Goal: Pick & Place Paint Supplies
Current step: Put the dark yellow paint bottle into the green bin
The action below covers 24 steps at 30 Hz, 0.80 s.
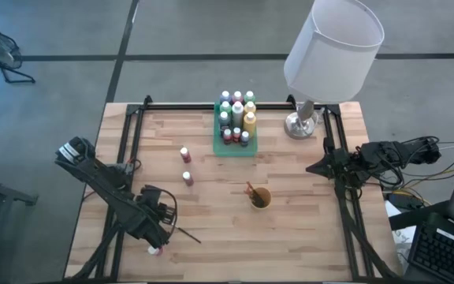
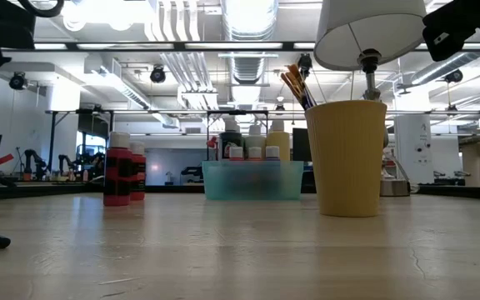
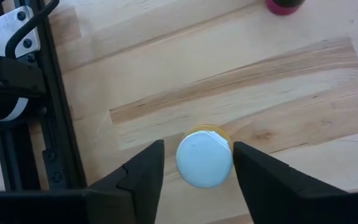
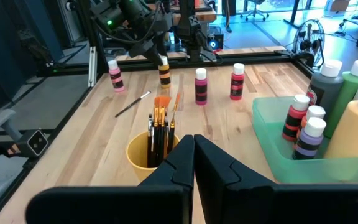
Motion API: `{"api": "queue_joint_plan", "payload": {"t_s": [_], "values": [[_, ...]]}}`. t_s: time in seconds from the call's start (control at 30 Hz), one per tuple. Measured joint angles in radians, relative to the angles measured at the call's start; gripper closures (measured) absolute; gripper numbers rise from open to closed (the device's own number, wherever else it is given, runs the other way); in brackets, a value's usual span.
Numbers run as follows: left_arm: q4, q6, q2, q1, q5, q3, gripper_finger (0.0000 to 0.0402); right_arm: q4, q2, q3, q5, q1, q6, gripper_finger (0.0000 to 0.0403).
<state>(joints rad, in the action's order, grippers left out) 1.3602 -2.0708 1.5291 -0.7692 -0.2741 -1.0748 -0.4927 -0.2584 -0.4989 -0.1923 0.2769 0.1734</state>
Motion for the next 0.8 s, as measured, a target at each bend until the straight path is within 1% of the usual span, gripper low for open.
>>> {"api": "queue_joint_plan", "payload": {"t_s": [0.23, 0.33, 0.4, 0.53, 0.6, 0.8], "values": [[-0.007, 0.004, 0.000, 0.000, -0.002, 0.000, 0.0258, 0.000, 0.000, 0.000, 0.000, 0.000, 0.000, 0.0394], [-0.009, 0.005, 0.000, 0.000, -0.004, 0.000, 0.0273, 0.000, 0.000, 0.000, 0.000, 0.000, 0.000, 0.0394], [-0.014, 0.005, 0.000, 0.000, -0.005, 0.000, 0.0274, 0.000, 0.000, 0.000, 0.000, 0.000, 0.000, 0.0394], [-0.022, 0.006, 0.000, 0.000, -0.003, 0.001, 0.0256, 0.000, 0.000, 0.000, 0.000, 0.000, 0.000, 0.0394], [-0.026, 0.008, 0.000, 0.000, -0.004, 0.008, 0.0253, 0.000, 0.000, 0.000, 0.000, 0.000, 0.000, 0.0394], [-0.031, 0.005, -0.003, 0.000, -0.023, 0.037, 0.0280, 0.000, 0.000, 0.000, 0.000, 0.000, 0.000, 0.0394]]}}
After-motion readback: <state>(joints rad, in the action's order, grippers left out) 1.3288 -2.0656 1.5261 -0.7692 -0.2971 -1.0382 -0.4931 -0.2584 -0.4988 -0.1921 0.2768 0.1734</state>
